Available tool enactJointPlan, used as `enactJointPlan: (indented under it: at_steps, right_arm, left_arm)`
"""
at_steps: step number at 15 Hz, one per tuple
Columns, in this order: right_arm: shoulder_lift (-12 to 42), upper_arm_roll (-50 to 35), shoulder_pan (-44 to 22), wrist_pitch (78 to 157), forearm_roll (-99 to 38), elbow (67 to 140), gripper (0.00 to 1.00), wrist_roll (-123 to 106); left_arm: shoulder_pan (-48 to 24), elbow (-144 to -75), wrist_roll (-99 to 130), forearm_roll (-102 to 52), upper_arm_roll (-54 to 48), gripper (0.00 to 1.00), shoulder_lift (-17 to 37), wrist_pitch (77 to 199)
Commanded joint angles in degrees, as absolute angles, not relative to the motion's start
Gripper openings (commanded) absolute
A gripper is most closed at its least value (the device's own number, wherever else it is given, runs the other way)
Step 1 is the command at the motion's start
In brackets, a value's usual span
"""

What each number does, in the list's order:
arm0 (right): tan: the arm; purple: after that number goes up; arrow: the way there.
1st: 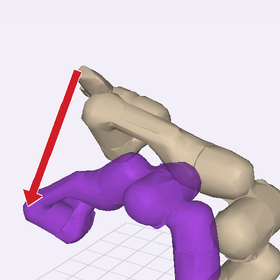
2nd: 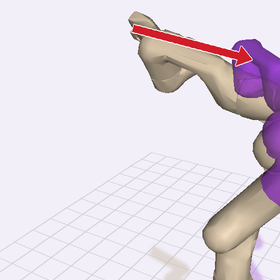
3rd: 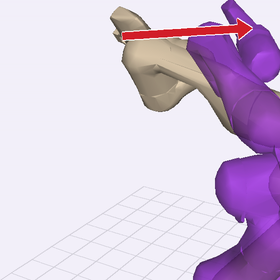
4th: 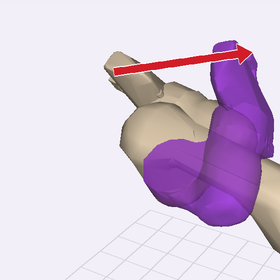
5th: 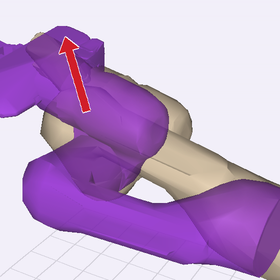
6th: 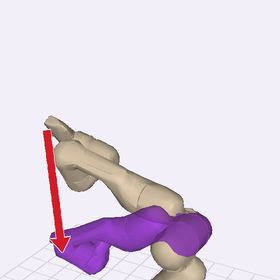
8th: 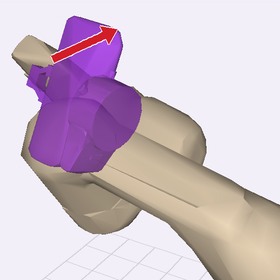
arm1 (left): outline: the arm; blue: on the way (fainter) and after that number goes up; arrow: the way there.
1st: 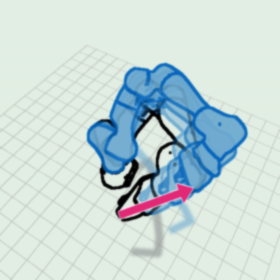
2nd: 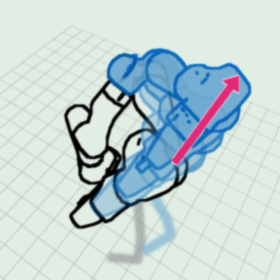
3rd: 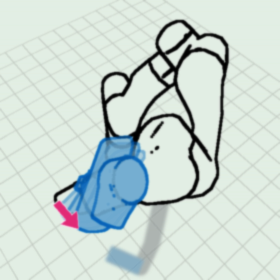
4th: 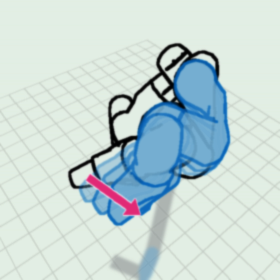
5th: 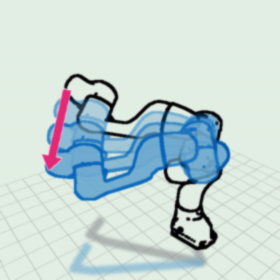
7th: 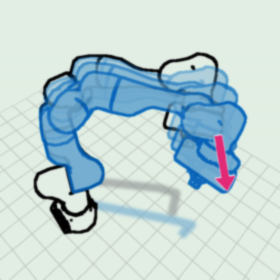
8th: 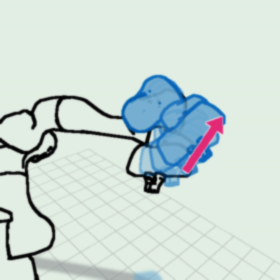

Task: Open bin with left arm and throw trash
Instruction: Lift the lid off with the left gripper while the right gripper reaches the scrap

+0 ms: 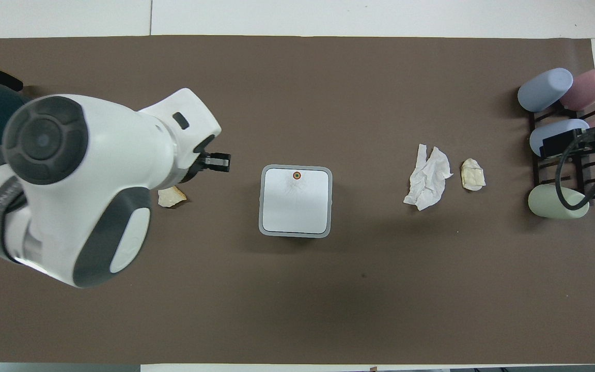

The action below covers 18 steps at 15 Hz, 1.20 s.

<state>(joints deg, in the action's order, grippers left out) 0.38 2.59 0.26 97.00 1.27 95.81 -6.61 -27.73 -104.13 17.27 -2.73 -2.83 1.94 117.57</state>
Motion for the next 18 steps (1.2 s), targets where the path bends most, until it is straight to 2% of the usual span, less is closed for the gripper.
enactJointPlan:
  at_steps: [1,4,6,8,10,14,16,18]
  right_arm:
    - [2.19,2.64,-0.08,102.02,0.79,98.34,1.0,-7.29]
    - [2.81,2.55,-0.35,115.27,0.79,108.34,1.0,-13.67]
    - [4.99,2.55,0.26,118.64,0.7,110.47,1.0,-15.55]
    - [6.5,2.55,0.44,124.24,0.53,114.49,0.92,-15.65]
    - [6.06,2.55,0.26,130.67,0.53,120.47,0.91,-15.12]
    - [7.82,2.55,1.05,135.26,0.53,124.1,0.76,-15.03]
    - [8.87,2.55,1.05,135.35,0.44,124.1,0.69,-14.07]
    - [9.84,2.55,1.32,135.35,0.44,124.1,0.62,-14.06]
  left_arm:
    - [-32.86,-104.41,22.05,-3.43,-1.85,0.0,6.58,124.95]
    - [-36.38,-104.41,25.05,-3.43,-1.85,0.0,11.06,129.88]
    - [-37.61,-104.85,25.14,-3.43,-1.85,0.0,12.65,132.7]
    - [-37.62,-104.85,25.4,-3.43,-1.85,0.0,14.41,136.39]
    - [-38.05,-104.94,25.4,-3.43,-1.85,0.0,15.38,136.85]
    - [-40.52,-110.12,25.49,-3.43,-1.76,0.0,13.1,134.22]
    - [-40.52,-108.21,25.49,-3.43,-1.67,0.0,12.49,128.7]
    - [-39.73,-108.1,25.14,-3.43,-1.58,0.0,7.85,120.98]
